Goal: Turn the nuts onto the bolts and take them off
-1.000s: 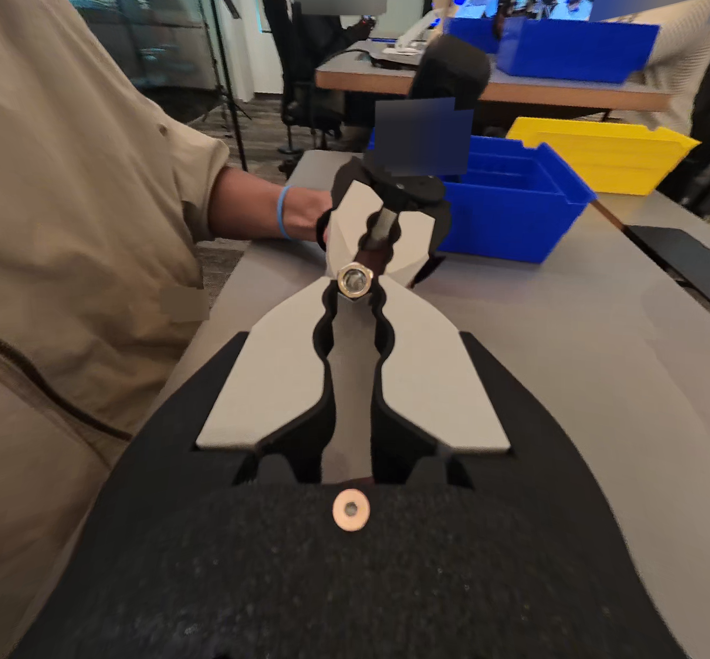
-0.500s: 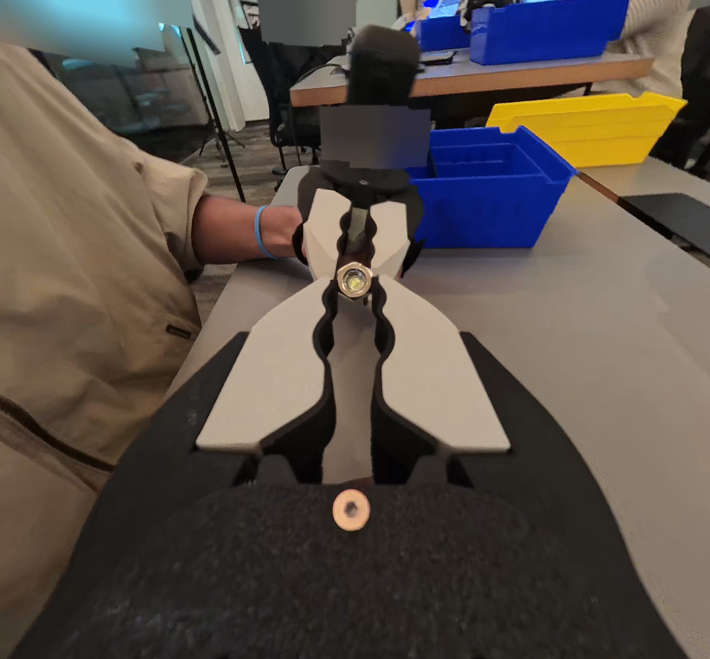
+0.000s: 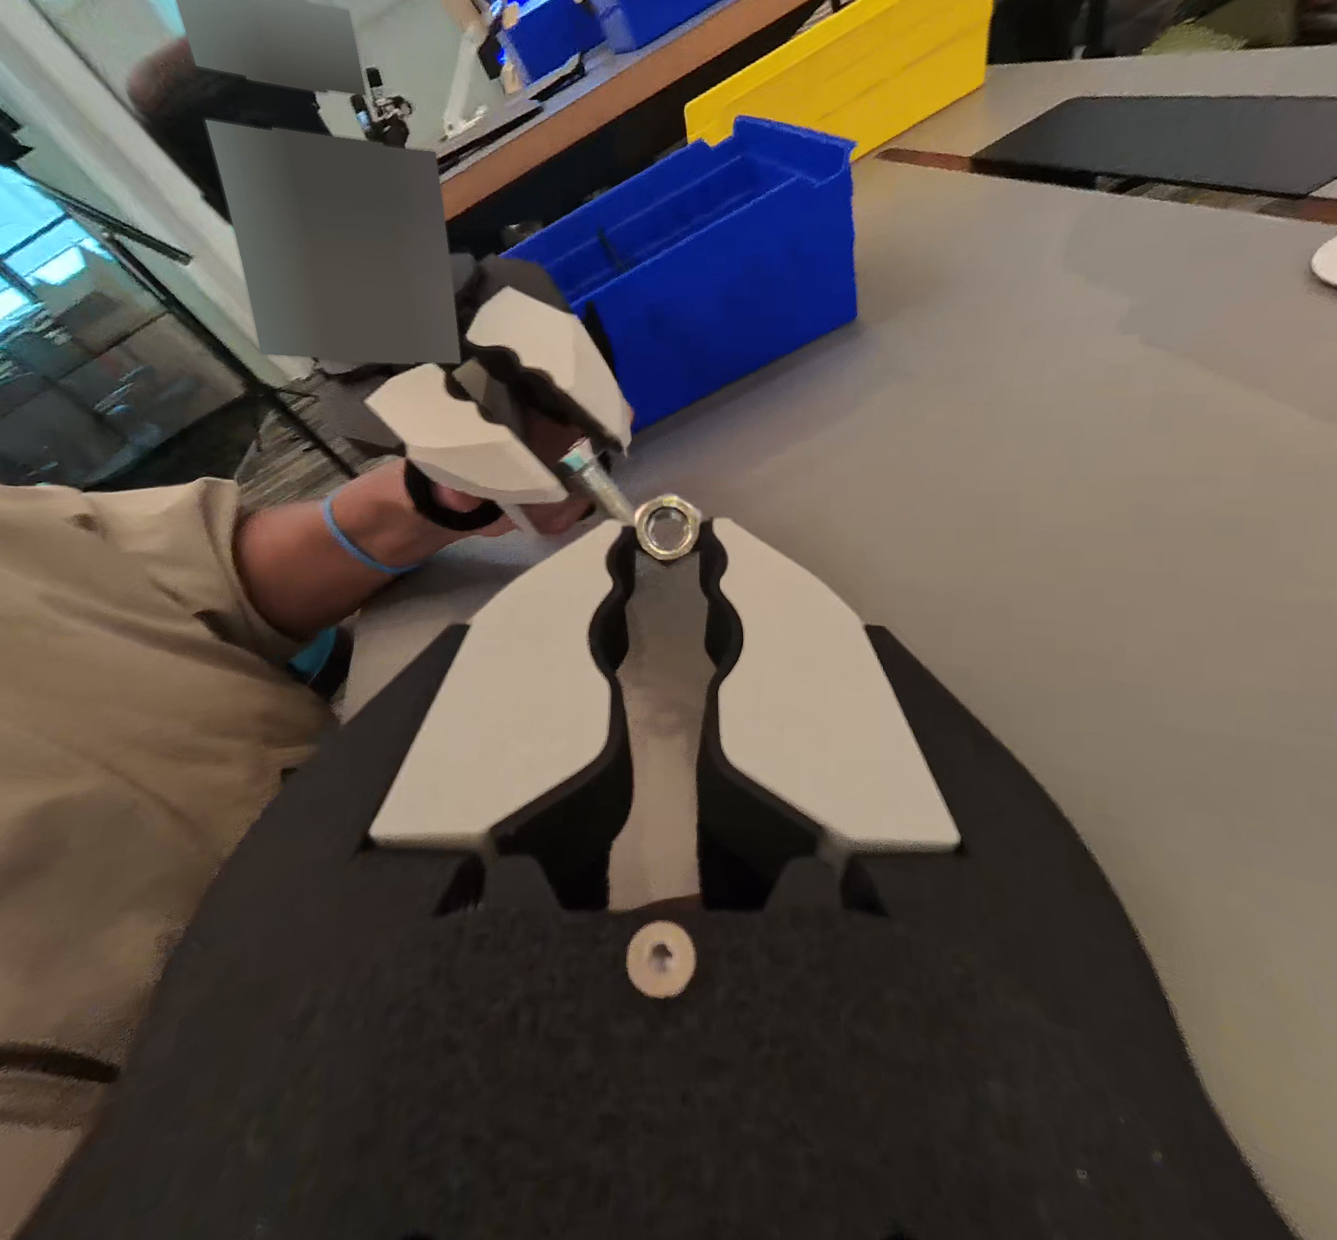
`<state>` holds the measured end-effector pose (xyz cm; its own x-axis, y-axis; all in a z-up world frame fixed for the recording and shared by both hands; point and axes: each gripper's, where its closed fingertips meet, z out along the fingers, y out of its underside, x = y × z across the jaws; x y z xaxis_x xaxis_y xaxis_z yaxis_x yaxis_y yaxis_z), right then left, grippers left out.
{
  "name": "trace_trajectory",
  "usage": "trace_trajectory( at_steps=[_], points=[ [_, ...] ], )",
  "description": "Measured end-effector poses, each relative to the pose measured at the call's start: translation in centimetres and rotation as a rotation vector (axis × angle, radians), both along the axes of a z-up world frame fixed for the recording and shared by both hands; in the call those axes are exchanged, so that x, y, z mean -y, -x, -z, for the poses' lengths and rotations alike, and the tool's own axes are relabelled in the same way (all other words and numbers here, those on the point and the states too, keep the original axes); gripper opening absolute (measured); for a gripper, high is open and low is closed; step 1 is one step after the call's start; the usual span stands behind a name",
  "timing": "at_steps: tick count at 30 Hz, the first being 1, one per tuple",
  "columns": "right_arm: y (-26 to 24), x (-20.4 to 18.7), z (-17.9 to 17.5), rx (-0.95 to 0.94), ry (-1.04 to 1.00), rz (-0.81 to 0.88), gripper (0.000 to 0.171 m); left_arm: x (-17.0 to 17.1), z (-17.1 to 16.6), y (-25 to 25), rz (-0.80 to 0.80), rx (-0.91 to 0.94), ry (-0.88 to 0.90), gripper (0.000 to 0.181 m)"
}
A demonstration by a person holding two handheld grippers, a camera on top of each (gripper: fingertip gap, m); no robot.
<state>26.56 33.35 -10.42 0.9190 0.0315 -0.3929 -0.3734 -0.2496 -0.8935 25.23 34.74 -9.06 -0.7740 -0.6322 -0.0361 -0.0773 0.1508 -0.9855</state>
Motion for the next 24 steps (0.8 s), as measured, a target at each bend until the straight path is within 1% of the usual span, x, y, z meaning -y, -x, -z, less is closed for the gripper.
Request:
trace_trajectory(
  at_steps=[1,2,4,6,8,9,12,17,20,22,24],
  points=[
    [-0.4,0.1,-0.2,0.007,-0.007,-0.001,0.017,-0.5,0.0,-0.2,-0.017,0.009,-0.002,0.017],
    [-0.8,0.2,-0.3,0.038,-0.003,0.013,0.017,-0.5,-0.3,-0.1,0.007,0.001,0.028,0.017],
    [-1.5,0.4,0.8,0.194,0.087,0.041,0.017,-0.7,-1.3,0.1,0.035,-0.02,0.137,0.017],
    [-0.3,0.2,2.3,0.335,0.196,-0.007,0.017,-0.9,-2.1,0.1,0.067,-0.058,0.235,0.017],
    [1.7,-0.6,3.0,0.41,0.243,-0.053,0.017,-0.9,-2.7,0.4,0.122,-0.103,0.336,0.017],
    [2.4,-1.0,3.2,0.43,0.252,-0.062,0.017,-1.0,-2.7,0.4,0.137,-0.121,0.359,0.017],
    [2.7,-1.5,2.6,0.434,0.231,-0.047,0.017,-0.8,-1.9,0.4,0.144,-0.129,0.317,0.017],
    [2.6,-1.0,1.5,0.433,0.194,-0.023,0.017,-0.3,-1.5,0.4,0.142,-0.121,0.279,0.017],
    [2.2,-0.3,0.8,0.439,0.174,0.003,0.017,-0.3,-1.6,0.5,0.157,-0.132,0.306,0.017],
    [2.0,0.1,0.0,0.412,0.136,0.016,0.017,-0.2,-1.3,0.5,0.155,-0.139,0.289,0.017],
    [1.9,0.4,-0.6,0.398,0.117,0.019,0.017,0.1,-1.8,0.9,0.195,-0.149,0.352,0.017]
  ],
)
